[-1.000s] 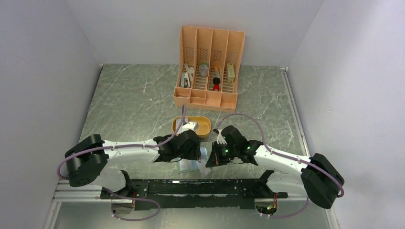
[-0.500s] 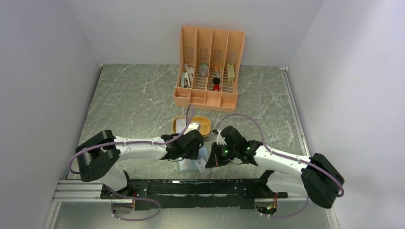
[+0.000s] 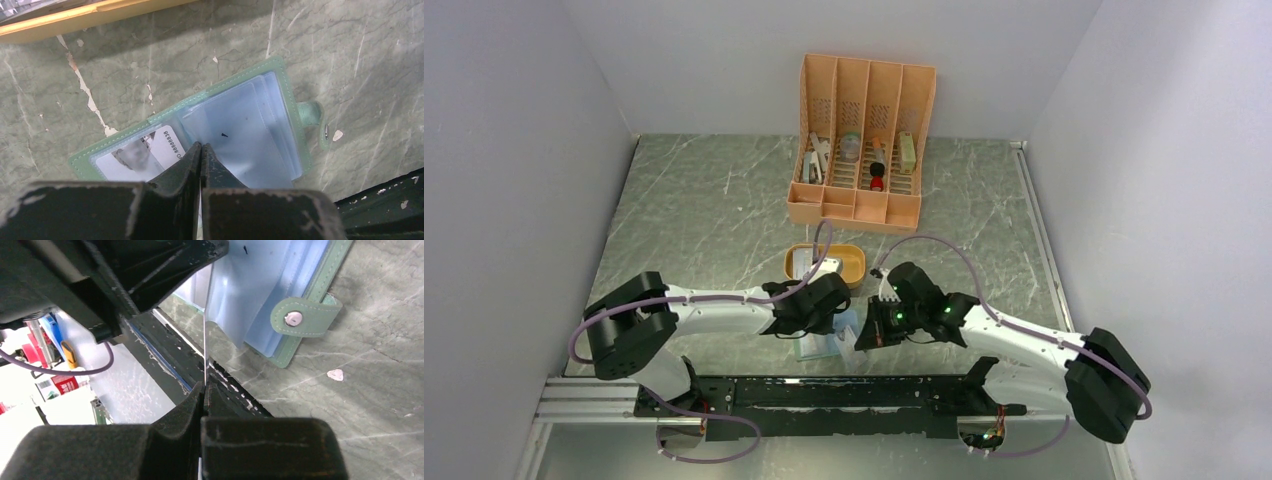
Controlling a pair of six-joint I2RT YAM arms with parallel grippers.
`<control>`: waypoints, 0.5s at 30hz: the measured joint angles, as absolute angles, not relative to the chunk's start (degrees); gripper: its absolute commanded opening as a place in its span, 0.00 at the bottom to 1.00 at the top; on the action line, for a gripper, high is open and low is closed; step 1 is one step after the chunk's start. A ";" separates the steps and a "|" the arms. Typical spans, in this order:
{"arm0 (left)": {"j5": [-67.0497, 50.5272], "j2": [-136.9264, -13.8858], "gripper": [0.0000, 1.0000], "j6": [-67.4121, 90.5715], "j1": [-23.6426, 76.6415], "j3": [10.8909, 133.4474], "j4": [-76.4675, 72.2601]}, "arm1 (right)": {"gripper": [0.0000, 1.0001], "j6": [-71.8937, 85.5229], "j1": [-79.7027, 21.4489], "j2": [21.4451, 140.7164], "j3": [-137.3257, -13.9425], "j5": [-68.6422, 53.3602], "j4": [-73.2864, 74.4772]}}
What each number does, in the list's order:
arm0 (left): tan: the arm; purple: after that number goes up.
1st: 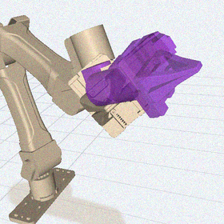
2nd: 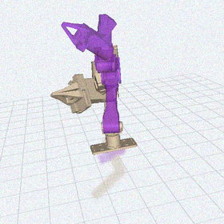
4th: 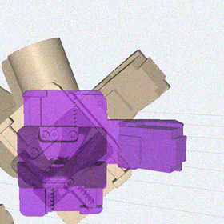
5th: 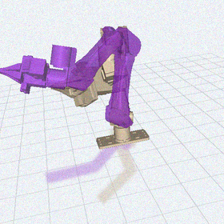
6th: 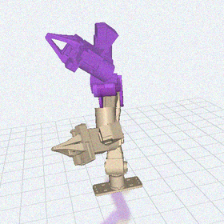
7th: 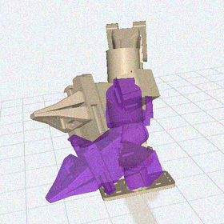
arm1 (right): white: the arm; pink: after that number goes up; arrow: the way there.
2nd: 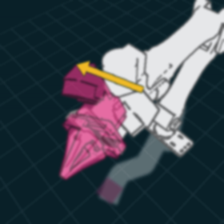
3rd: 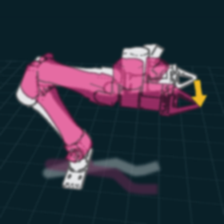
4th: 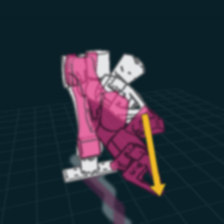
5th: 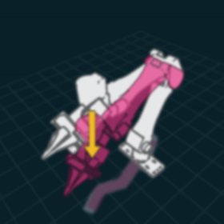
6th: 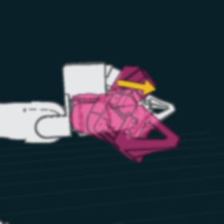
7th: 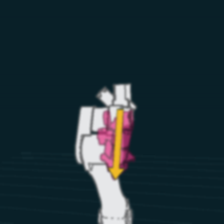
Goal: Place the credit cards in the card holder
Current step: Turn over the card slot in the card holder.
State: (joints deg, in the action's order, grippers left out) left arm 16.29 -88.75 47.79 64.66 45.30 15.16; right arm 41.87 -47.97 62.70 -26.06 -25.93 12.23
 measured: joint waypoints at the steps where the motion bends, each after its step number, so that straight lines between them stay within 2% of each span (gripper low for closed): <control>1: 16.32 -88.68 0.05 47.79 64.66 45.28 15.18 | 0.00 41.76 -47.97 62.22 -26.61 -25.54 12.97; 15: 16.86 -84.60 0.05 47.99 64.66 41.67 15.20 | 0.00 42.46 -43.38 55.42 -28.80 -17.78 18.46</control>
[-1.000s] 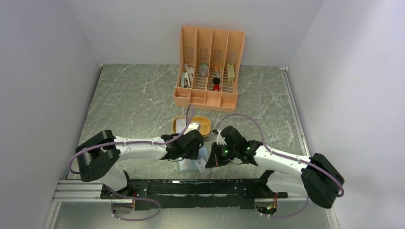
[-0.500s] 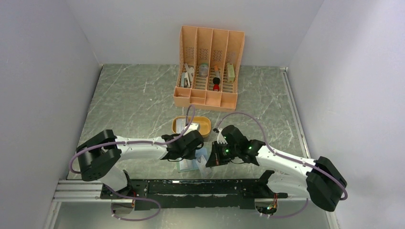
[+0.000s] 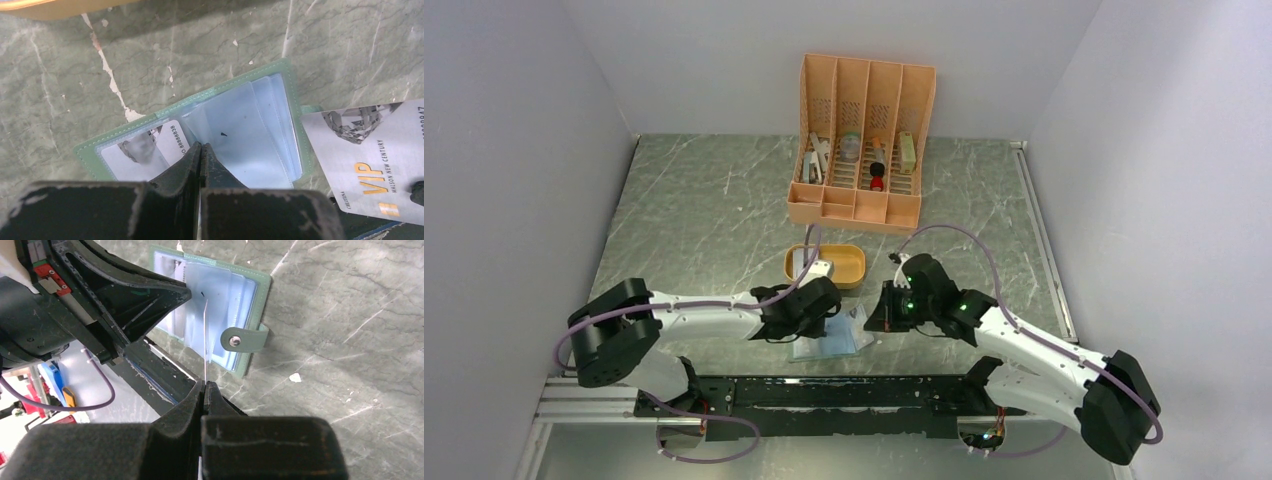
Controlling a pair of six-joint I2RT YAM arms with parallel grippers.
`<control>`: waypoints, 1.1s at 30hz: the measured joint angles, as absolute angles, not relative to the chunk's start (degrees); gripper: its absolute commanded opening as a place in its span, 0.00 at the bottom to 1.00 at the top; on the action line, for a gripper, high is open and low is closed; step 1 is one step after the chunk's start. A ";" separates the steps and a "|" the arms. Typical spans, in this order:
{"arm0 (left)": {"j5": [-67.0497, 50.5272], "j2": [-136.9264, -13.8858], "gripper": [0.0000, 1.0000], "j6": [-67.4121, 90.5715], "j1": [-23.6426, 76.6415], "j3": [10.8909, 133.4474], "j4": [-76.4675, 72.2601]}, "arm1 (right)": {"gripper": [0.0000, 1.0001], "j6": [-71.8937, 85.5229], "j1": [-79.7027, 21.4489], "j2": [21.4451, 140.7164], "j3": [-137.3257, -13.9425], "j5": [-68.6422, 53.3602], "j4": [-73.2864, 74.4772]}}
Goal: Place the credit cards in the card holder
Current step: Turn over the card slot in the card holder.
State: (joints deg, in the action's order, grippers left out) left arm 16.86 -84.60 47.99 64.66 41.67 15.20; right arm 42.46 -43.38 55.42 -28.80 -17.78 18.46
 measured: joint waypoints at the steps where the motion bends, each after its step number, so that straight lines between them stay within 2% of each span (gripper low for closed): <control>1: 16.88 -84.20 0.05 48.01 64.66 41.28 15.16 | 0.00 42.44 -43.33 55.55 -28.75 -17.89 18.39; 33: 16.88 -82.61 0.05 48.88 64.66 38.92 13.34 | 0.00 40.77 -43.48 61.39 -26.02 -26.11 18.24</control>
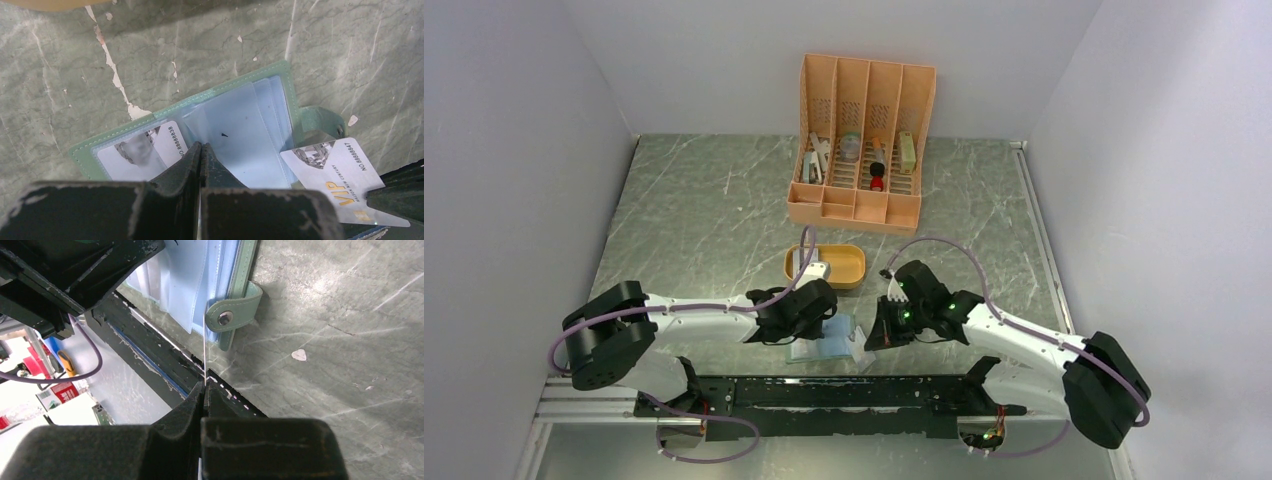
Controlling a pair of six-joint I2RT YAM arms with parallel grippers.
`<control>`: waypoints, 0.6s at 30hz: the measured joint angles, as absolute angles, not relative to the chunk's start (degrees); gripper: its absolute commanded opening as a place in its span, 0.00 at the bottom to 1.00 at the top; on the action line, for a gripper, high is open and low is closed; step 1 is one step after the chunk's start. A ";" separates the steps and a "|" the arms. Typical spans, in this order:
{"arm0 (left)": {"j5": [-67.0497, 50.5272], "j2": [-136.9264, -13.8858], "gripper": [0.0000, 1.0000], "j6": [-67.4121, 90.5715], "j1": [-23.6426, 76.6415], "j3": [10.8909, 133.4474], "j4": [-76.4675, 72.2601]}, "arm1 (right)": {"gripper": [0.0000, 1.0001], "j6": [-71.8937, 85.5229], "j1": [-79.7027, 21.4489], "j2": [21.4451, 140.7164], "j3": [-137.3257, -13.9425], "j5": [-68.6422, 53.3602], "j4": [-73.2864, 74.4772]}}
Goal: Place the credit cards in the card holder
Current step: Turn over the card slot in the card holder.
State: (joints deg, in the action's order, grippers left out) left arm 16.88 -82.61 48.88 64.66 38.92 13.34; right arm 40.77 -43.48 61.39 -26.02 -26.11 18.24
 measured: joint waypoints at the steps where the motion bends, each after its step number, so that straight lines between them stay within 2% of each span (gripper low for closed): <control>1: 16.91 -82.61 0.05 48.88 64.66 38.92 13.34 | 0.00 40.71 -43.57 61.63 -26.02 -26.28 18.15; 14: 16.86 -82.59 0.06 48.88 64.66 38.92 13.34 | 0.00 41.36 -46.09 65.73 -26.02 -28.58 13.17; 18: 16.86 -81.76 0.16 48.84 64.66 38.92 13.65 | 0.00 42.24 -46.81 66.26 -26.06 -28.71 11.70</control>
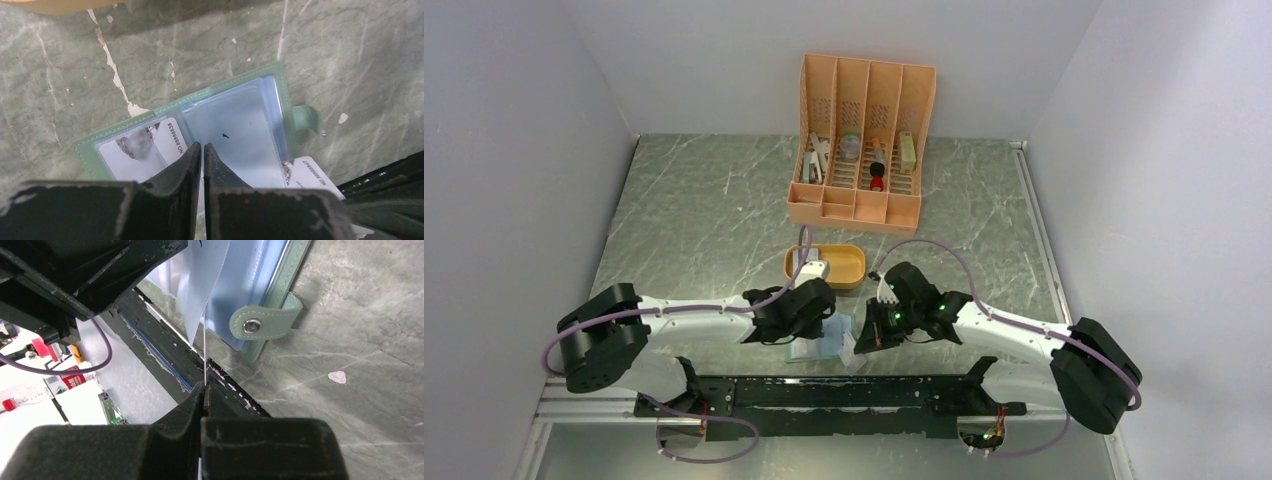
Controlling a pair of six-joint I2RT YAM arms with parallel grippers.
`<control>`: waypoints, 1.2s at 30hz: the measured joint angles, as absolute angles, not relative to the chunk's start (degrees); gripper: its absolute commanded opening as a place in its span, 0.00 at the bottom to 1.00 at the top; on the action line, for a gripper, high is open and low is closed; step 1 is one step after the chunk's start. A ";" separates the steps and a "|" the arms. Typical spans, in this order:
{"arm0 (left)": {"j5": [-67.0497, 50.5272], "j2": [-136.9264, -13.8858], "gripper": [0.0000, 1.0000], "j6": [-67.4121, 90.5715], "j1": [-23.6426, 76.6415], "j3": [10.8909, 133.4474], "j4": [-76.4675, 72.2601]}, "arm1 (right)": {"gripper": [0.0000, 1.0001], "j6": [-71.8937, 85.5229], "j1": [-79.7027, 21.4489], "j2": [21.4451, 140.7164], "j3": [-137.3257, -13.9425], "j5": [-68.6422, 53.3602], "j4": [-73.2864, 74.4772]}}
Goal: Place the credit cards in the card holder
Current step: Turn over the card slot in the card holder.
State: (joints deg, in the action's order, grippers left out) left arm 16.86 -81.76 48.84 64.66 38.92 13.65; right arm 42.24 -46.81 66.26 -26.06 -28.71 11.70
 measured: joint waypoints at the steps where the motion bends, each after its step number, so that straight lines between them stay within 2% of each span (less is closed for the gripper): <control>1: 16.86 -81.14 0.21 48.86 64.66 38.92 13.80 | 0.00 42.39 -46.92 66.26 -26.13 -28.67 11.38; 4: 16.88 -78.94 0.34 48.73 64.66 38.94 14.63 | 0.00 42.83 -46.98 66.28 -26.30 -28.51 10.35; 6: 16.88 -77.32 0.38 48.66 64.66 38.96 15.22 | 0.00 43.09 -47.11 66.57 -26.55 -28.49 9.80; 14: 17.21 -71.02 0.42 48.86 64.66 38.98 18.57 | 0.00 44.18 -49.19 69.43 -28.23 -27.38 7.64; 28: 19.03 -58.52 0.38 51.55 64.66 35.20 21.91 | 0.00 45.06 -52.29 79.70 -33.26 -25.43 3.22; 36: 19.16 -60.14 0.24 52.34 64.66 30.76 21.28 | 0.00 46.22 -53.28 80.66 -33.39 -24.25 1.96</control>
